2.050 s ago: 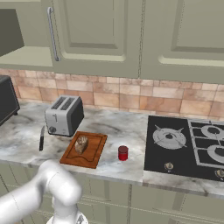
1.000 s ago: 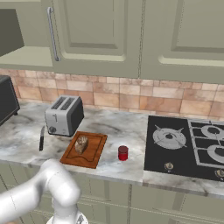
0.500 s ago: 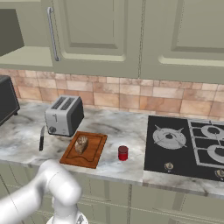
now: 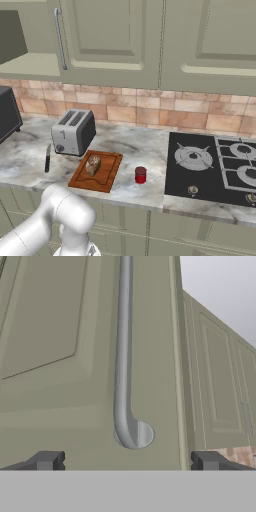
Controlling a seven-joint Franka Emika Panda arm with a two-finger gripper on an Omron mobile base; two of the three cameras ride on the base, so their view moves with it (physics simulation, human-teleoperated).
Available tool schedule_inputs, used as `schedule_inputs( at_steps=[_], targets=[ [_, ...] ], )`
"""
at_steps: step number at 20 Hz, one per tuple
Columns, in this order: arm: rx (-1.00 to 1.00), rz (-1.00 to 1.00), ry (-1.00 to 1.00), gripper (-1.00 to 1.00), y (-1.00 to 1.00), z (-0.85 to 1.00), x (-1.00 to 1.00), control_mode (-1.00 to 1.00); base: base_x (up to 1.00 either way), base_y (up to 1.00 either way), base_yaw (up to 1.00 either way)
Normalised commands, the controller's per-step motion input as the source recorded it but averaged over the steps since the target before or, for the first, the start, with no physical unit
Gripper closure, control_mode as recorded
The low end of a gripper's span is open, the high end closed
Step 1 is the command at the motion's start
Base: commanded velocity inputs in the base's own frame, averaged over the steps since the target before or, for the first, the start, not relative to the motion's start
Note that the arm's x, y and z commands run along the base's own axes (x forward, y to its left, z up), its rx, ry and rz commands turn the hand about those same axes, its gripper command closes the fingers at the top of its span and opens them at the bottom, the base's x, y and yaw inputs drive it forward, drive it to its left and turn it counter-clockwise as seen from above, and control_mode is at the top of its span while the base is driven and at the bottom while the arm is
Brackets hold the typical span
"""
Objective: Pick the bread, place it on the cutting board, pick the jam, place it on the counter, and close the cabinet.
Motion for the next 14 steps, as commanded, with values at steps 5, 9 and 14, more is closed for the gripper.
schedule_inputs(
  at_steps=[5, 9, 14],
  targets=[
    [0.00, 0.00, -0.02, -1.00, -0.40, 0.00, 0.19, -1.00, 0.00, 0.00, 0.00],
    [0.00, 0.00, -0.02, -1.00, -0.39, -0.01, 0.24, -1.00, 0.00, 0.00, 0.00],
    [0.00, 0.00, -0.02, -1.00, -0.33, -0.03, 0.25, -1.00, 0.00, 0.00, 0.00]
  ],
)
